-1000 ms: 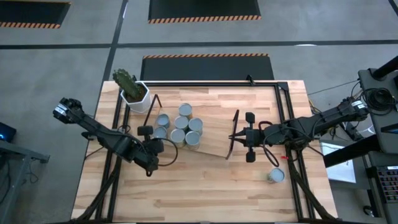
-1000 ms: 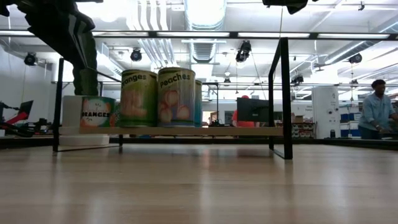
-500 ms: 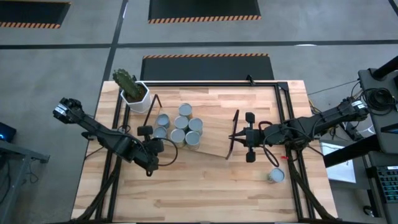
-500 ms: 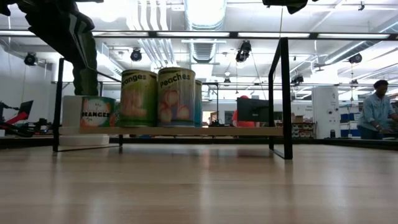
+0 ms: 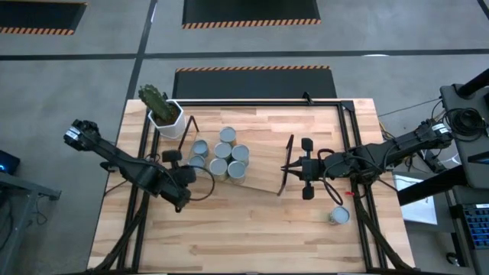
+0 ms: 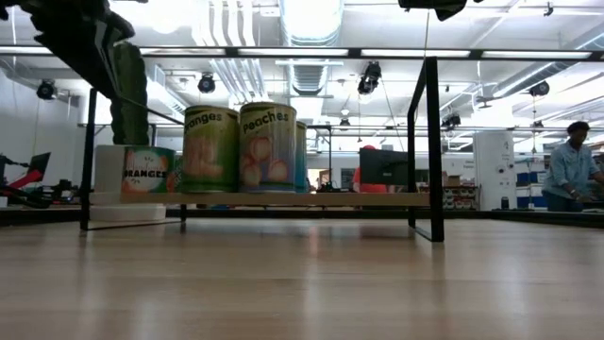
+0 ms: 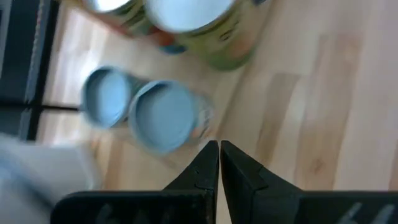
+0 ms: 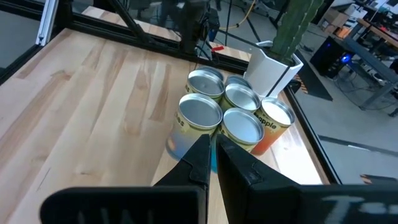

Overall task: Pick and place cans onto a shelf
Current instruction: Adjust the small canned oranges can on the shelf

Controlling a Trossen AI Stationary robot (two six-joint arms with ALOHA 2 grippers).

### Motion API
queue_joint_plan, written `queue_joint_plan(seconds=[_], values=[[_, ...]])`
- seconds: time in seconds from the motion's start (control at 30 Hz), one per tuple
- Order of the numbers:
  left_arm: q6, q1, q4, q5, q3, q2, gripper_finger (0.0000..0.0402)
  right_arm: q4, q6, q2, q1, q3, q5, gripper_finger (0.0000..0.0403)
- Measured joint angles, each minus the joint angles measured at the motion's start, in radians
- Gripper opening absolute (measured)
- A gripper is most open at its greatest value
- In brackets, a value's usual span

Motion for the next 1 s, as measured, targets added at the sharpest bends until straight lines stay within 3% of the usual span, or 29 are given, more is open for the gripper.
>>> queue_joint_plan(seconds=[0.17,0.33,0.43,0.57,0.77,1.0], values=[[-0.060,0.008,-0.117,-0.007,0.049,-0.051,0.0000,0.000,-0.028,0.000,0.000,0.000,0.000,0.0013],[-0.044,0.040,-0.088,-0.017,0.028,-0.124,0.0000,0.009,-0.066,0.000,0.000,0.000,0.000,0.0013],[0.034,0.073,0.020,-0.005,0.008,-0.145,0.0000,0.009,-0.077,0.000,0.000,0.000,0.000,0.0013],[0.186,0.139,0.149,0.085,0.004,-0.123,0.0000,0.009,-0.087,0.000,0.000,0.000,0.001,0.0013],[0.266,0.232,0.084,0.121,-0.005,-0.062,0.0000,0.008,-0.089,0.000,0.000,0.000,0.001,0.0013],[0.318,0.317,0.129,0.169,-0.061,-0.013,0.0000,0.008,-0.090,0.000,0.000,0.000,0.001,0.0013]])
